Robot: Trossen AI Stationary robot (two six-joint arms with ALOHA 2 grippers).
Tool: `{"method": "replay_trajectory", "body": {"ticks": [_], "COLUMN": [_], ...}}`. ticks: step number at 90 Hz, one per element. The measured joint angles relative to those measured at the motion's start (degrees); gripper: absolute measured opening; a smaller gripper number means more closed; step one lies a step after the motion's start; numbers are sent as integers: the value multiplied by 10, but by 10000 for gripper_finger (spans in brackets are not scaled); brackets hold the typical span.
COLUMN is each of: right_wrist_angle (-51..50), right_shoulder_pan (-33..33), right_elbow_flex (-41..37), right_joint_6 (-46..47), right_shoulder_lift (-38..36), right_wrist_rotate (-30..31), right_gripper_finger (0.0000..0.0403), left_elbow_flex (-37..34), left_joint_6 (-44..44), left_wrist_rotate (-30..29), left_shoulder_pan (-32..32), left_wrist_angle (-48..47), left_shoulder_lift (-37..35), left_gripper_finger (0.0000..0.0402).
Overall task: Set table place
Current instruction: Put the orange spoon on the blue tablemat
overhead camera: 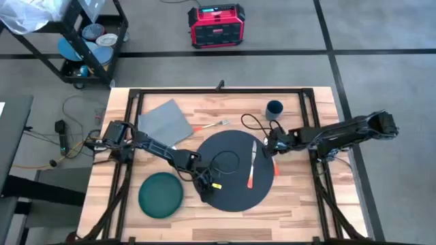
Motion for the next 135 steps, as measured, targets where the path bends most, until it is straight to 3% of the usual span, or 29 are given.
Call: {"method": "replay_trajectory", "body": {"ticks": [13,29,70,84,106,135], "right_wrist_angle": [6,7,-140,-121,4,33], "right_shoulder_pan": [-19,-25,-4,-38,-109,-118], "right_elbow_flex": [0,0,1,0,-77,-100], "right_joint_6": [-9,-41,-9,-41,-23,19], "right_shoulder_lift": [6,-18,-201,-213,-209,-206], "right_wrist_rotate": [0,0,29,37,-49,-60], "right_gripper_finger": [120,13,0,15,80,150], "left_elbow_flex": [0,0,0,0,0,0], "left_joint_6": [1,3,4,5,5,14], "left_wrist_rotate": [0,0,1,3,14,24], "left_shoulder_pan": [0,0,0,2,3,3], "left_wrist_angle": [-1,-1,-1,-1,-1,-2], "left_shoulder_lift": [0,0,0,0,0,0], "left_gripper_finger": [0,0,0,0,0,0]}}
